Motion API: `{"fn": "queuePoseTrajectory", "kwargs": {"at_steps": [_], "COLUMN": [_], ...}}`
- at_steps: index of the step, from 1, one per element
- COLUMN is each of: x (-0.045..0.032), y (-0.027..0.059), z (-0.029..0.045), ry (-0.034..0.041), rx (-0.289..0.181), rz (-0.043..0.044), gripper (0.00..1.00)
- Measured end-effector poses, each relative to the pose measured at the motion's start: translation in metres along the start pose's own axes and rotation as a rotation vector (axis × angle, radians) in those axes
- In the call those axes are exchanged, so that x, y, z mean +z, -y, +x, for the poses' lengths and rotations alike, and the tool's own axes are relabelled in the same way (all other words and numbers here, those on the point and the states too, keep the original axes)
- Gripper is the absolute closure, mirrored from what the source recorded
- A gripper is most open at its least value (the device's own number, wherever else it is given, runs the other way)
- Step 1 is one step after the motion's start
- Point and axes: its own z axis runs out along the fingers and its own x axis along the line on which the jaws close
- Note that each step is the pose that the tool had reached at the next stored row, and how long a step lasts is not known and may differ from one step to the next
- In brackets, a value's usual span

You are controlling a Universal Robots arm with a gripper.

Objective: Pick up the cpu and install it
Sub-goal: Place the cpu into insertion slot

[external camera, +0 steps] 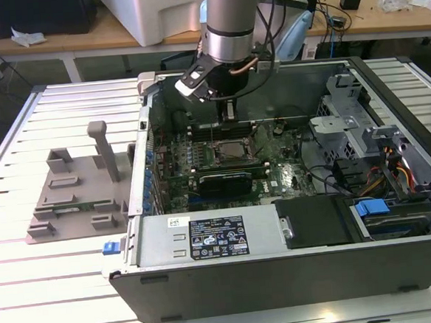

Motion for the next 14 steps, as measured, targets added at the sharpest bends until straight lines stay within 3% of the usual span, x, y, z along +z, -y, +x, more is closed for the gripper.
{"fn": "queuePoseTrajectory", "kwargs": {"at_steps": [14], "x": [0.0011], "y": [0.0187], "z": [0.0003], "ry": [0.0042], "rx": [-0.032], "rz": [-0.0003], "gripper": [0.89]}}
